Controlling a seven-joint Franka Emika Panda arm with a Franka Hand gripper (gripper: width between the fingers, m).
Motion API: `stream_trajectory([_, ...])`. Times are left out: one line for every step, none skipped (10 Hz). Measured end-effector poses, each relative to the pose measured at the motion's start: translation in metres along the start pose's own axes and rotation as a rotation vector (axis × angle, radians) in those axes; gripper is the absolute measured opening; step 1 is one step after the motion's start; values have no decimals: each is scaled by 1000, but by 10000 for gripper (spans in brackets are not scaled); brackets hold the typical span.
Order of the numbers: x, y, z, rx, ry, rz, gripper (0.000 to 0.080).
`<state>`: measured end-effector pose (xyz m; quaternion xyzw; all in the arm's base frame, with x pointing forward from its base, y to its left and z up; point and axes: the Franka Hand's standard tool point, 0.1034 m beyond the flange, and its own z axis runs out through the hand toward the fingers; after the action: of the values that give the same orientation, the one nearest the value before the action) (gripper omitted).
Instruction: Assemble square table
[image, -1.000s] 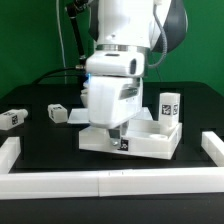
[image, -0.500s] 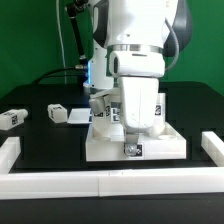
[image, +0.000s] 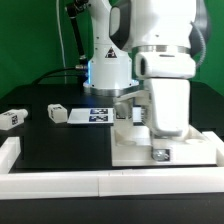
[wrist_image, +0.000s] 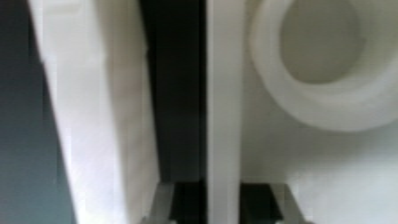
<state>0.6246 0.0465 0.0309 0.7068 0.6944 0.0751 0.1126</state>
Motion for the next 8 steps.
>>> stream_trajectory([6, 5, 1, -6, 5, -3, 72])
stream_trajectory([8, 7, 3, -7, 5, -12, 72])
stream_trajectory([8, 10, 4, -7, 3, -13, 74])
stream_trajectory([8, 12, 6, -2, -1, -8, 75])
stream_trajectory([8, 12, 6, -2, -4, -6, 75])
stream_trajectory([6, 12, 6, -1, -4, -3, 181])
stream_trajectory([6, 11, 7, 1, -5, -3, 181])
stream_trajectory([6, 11, 7, 1, -5, -2, 318])
